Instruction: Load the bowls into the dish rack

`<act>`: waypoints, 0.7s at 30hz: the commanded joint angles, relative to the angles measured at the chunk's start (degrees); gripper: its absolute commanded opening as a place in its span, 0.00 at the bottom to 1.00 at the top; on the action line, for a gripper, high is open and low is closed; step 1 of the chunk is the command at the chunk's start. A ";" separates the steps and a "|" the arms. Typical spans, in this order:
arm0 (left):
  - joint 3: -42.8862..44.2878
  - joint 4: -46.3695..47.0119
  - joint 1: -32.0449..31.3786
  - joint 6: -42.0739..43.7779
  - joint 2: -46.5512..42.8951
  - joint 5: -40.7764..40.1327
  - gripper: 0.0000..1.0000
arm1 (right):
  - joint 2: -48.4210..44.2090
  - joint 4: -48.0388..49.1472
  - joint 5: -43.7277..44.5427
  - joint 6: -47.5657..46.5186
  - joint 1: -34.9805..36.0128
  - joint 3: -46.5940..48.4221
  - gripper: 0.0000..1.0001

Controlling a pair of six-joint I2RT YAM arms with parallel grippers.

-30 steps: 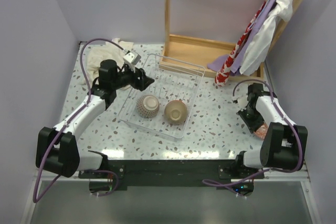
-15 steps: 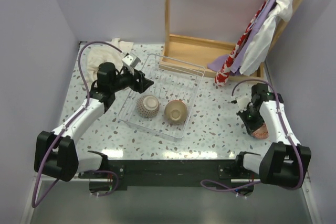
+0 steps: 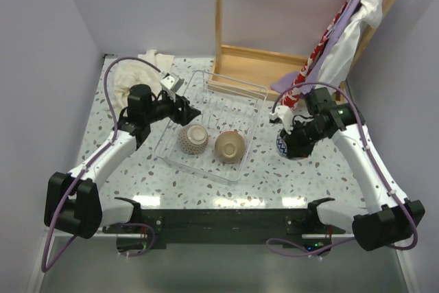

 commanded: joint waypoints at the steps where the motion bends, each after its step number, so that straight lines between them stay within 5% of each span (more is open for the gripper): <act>1: 3.26 -2.70 0.35 4.46 -0.27 0.33 0.65 | 3.85 -2.90 -15.18 3.48 5.38 7.21 0.00; 5: 5.37 -8.15 0.44 9.65 0.53 3.22 0.39 | 7.90 -0.36 -23.18 5.15 10.75 10.90 0.00; 8: 5.90 -11.93 0.52 11.32 0.09 2.97 0.00 | 10.52 4.03 -29.85 8.76 13.57 13.53 0.00; 17: 12.67 -27.22 2.01 19.67 2.11 5.43 0.00 | 20.81 25.82 -46.13 23.52 18.67 15.83 0.00; 21: 14.95 -29.60 3.34 20.37 2.02 4.90 0.00 | 27.93 28.57 -51.24 22.66 21.48 17.23 0.00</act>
